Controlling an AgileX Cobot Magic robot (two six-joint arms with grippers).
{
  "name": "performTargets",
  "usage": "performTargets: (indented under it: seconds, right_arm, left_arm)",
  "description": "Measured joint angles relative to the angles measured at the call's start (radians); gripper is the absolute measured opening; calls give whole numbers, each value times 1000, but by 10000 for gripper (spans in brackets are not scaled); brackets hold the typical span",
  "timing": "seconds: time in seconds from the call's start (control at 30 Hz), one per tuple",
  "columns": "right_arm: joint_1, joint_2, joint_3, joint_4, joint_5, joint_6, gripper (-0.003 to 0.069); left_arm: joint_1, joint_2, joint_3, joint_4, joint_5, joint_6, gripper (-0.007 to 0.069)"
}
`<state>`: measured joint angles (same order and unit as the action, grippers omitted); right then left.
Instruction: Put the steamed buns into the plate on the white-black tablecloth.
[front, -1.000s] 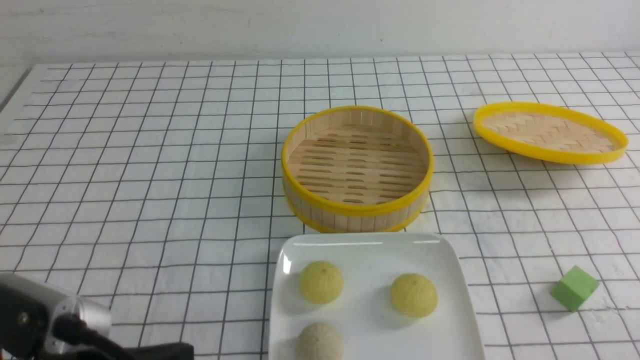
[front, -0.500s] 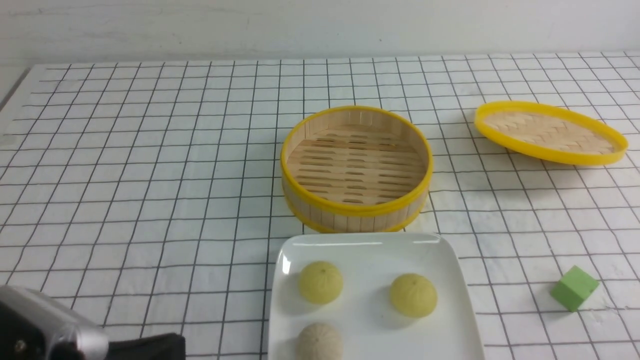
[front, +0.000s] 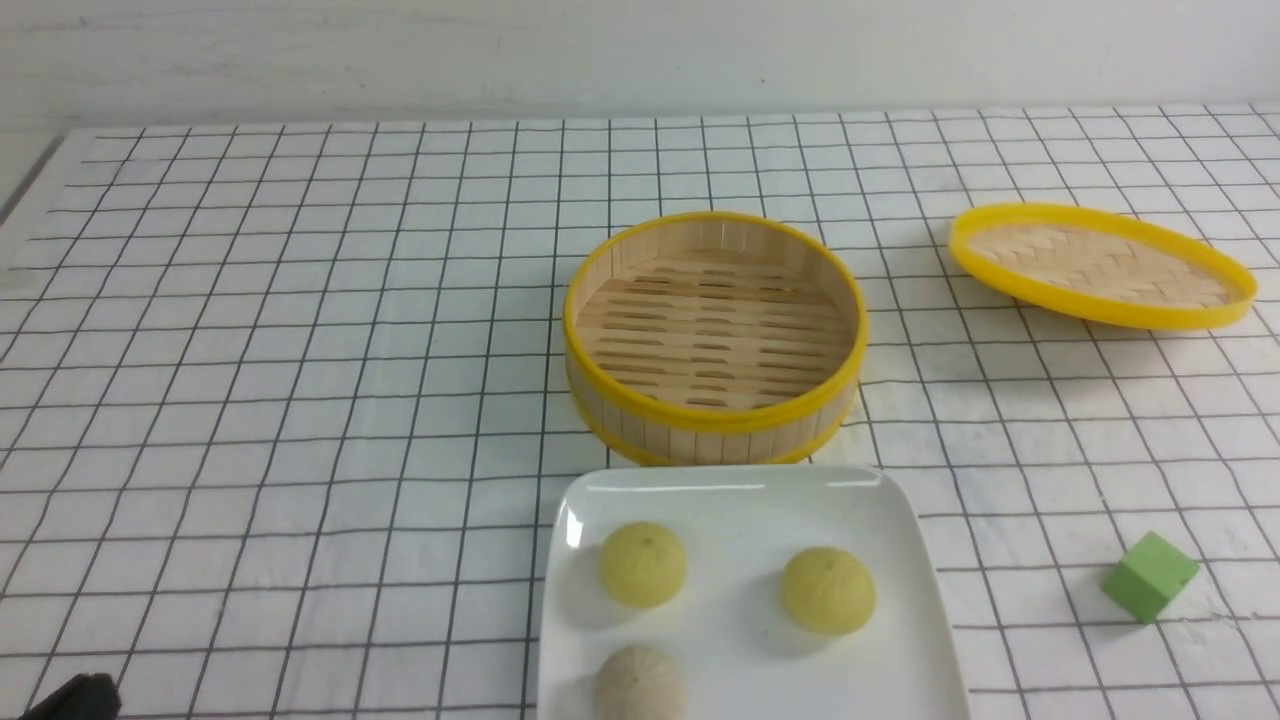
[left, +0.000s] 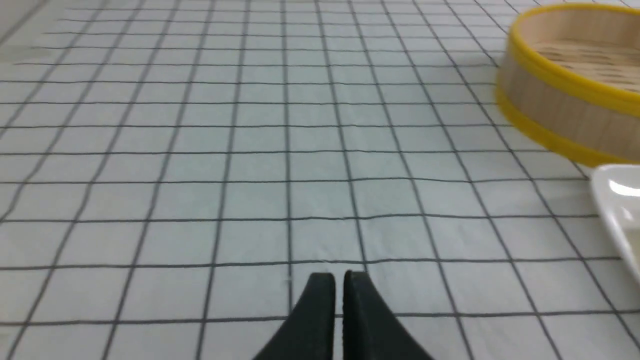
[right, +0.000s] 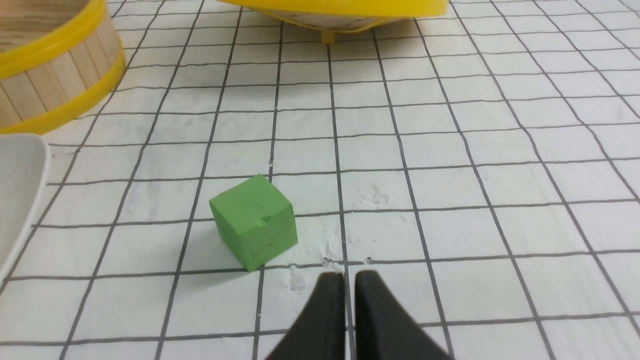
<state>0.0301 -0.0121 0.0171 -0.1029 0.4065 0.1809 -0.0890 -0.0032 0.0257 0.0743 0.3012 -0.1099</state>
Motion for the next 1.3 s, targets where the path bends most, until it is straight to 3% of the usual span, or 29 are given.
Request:
performTargets:
  seconds: [0.57, 1.3]
  right_arm:
    - [0, 0, 0, 0, 0, 0, 83]
    - [0, 0, 0, 0, 0, 0, 111]
  left_arm:
    - [138, -8, 0, 28, 66, 3, 69]
    - [142, -8, 0, 43, 68, 3, 91]
